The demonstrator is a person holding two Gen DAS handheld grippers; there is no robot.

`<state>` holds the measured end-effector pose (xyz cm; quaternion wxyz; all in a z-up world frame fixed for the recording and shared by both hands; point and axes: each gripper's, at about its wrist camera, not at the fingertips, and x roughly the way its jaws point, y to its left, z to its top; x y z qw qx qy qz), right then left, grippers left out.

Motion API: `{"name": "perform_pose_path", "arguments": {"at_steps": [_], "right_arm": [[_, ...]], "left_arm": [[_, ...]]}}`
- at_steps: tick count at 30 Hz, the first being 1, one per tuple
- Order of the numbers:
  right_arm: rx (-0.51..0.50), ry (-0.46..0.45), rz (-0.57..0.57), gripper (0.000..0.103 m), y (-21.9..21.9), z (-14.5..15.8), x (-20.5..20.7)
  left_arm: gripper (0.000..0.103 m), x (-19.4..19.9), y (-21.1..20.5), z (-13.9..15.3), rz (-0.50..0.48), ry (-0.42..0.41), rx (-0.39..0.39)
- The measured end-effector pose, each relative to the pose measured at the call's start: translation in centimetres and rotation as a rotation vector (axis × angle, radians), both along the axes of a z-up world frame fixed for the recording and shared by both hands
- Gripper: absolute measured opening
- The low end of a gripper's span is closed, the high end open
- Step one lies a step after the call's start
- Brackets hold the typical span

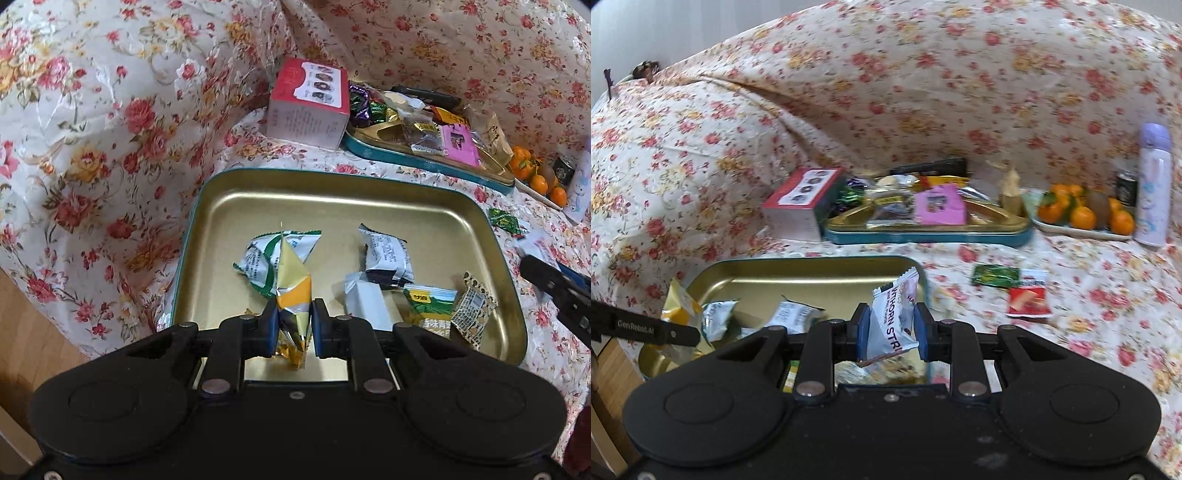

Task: Organize snacks
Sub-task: 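Lower both packets into the tray and open both tools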

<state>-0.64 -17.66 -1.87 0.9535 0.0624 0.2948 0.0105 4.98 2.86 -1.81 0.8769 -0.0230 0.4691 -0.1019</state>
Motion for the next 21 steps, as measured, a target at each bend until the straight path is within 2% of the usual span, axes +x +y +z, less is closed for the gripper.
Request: {"name": "perform_pose_path", "arguments": {"at_steps": [7, 12, 21], "right_arm": [[0.013, 0.038, 0.007, 0.027, 2.0, -0.9, 2.5], [0.004, 0.047, 0.013, 0.027, 2.9, -1.3, 3.8], [-0.012, 0.047, 0.0, 0.028, 3.3, -1.3, 5.3]], "left_arm": [[0.026, -0.2, 0.9, 0.3, 0.016, -0.034, -0.002], [0.042, -0.4, 0.8, 0.6, 0.012, -0.051, -0.002], [0.042, -0.5, 0.2, 0.3, 0.008, -0.025, 0.021]]}}
